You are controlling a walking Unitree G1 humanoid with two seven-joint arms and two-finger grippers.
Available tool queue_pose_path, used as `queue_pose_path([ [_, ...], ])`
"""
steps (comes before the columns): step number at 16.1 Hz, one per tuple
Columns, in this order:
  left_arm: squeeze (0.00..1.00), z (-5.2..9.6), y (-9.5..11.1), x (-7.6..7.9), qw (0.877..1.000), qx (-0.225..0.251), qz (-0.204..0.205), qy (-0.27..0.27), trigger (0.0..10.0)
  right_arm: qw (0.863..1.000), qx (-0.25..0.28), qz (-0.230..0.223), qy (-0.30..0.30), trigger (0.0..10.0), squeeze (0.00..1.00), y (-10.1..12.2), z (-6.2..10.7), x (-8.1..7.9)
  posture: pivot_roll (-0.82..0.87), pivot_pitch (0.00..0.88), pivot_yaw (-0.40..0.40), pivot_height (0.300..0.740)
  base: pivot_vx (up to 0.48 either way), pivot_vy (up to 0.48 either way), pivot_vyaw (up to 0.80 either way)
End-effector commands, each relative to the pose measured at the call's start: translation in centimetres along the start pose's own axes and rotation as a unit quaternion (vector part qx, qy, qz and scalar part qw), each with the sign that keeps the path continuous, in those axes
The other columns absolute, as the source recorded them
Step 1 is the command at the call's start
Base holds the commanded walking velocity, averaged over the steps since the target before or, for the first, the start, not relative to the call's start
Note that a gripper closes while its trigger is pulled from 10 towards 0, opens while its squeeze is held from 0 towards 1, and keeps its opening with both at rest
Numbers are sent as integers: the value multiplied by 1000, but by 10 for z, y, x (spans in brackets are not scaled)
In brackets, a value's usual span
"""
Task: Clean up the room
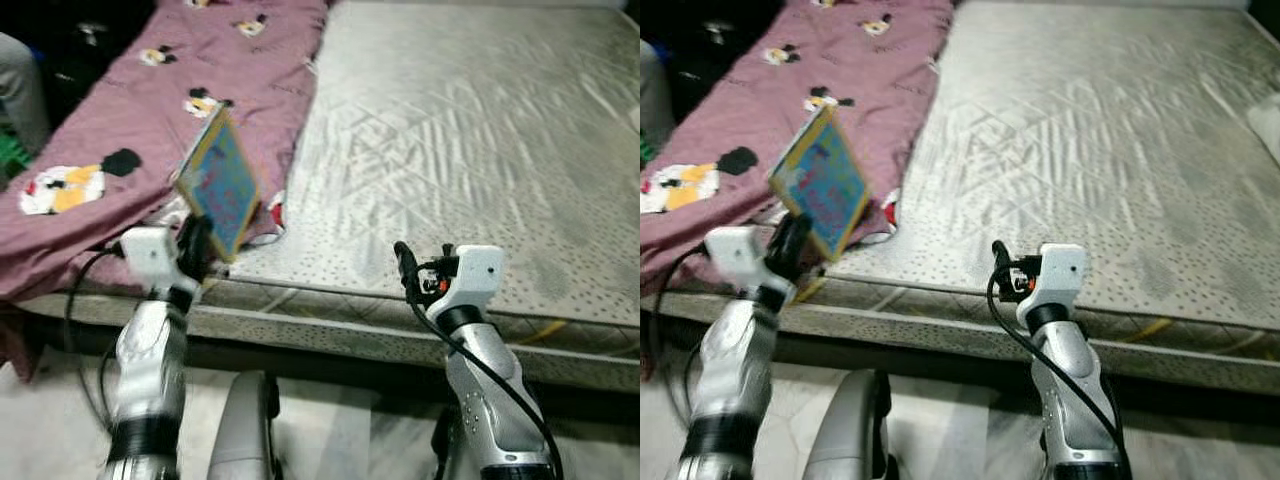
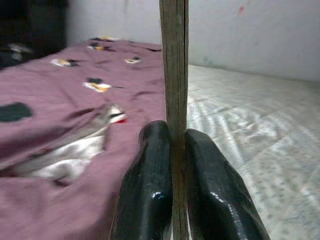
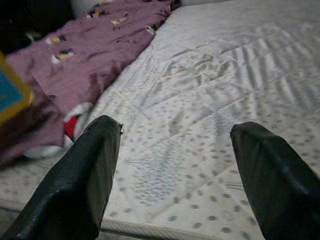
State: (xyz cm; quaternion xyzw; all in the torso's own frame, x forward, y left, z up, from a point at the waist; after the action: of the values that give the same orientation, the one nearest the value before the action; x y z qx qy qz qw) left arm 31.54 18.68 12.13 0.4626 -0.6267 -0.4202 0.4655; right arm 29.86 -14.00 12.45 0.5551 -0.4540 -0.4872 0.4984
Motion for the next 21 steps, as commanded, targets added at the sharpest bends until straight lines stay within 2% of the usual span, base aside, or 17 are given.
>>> queue_pose_path([
  [1, 0, 5, 4, 5, 1000, 5, -22, -5, 0, 1000, -9, -19, -4, 10000, 0, -5, 1, 2, 11, 0, 56, 536, 0, 0, 0],
  [3, 0, 19, -4, 3, 999, -9, -31, 17, 0, 999, -3, -46, -13, 10000, 0, -3, 1, 3, 16, 0, 52, 536, 0, 0, 0],
  [4, 0, 26, -5, 8, 999, -13, -35, 23, 0, 997, 4, -73, -13, 10000, 0, -3, 3, 1, 21, 0, 54, 536, 0, 0, 0],
  [6, 0, 26, -5, 22, 999, -25, -38, 21, 0, 997, 11, -79, 8, 10000, 0, -4, 1, -10, 26, 0, 62, 556, 0, 0, 0],
  [7, 0, 23, -3, 25, 999, -26, -36, 20, 4000, 997, 16, -79, 11, 10000, 0, 0, -2, -13, 27, 0, 63, 566, 0, 0, 0],
  [9, 0, 21, 0, 28, 998, -35, -48, 25, 10000, 996, 29, -80, 14, 10000, 0, 7, -10, -13, 22, 0, 66, 586, 0, 0, 0],
  [11, 0, 21, -1, 27, 996, -49, -56, 41, 10000, 996, 37, -77, 10, 10000, 0, 11, -15, -9, 19, 0, 69, 611, 0, 0, 0],
  [13, 0, 24, -3, 33, 998, -60, -18, 29, 10000, 996, 39, -76, 1, 10000, 0, 11, -14, -4, 22, 0, 71, 636, 0, 0, 0],
  [17, 0, 29, 0, 36, 997, -57, -35, 23, 10000, 997, 37, -72, -1, 10000, 0, 9, -14, -4, 27, 0, 69, 686, 0, 0, 0],
  [21, 0, 29, -2, 37, 996, -65, -54, 26, 10000, 997, 37, -60, -15, 10000, 0, 10, -14, 3, 24, 0, 65, 736, 0, 0, 0],
])
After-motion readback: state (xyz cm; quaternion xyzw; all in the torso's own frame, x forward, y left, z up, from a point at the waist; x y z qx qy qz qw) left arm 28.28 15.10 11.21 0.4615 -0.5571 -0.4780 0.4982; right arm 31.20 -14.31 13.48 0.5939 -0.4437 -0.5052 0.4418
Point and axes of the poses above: a point about 5 cm out from each wrist's last joint towards the gripper, its own z axis pointing back from the gripper into the wrist, its own y axis along the axis of the wrist's last joint, x = y × z, the point moved 1 cm from there along -z, pointing out of the wrist towards the gripper, and after that the axes turned 4 degrees about z, right-handed, at the moved point
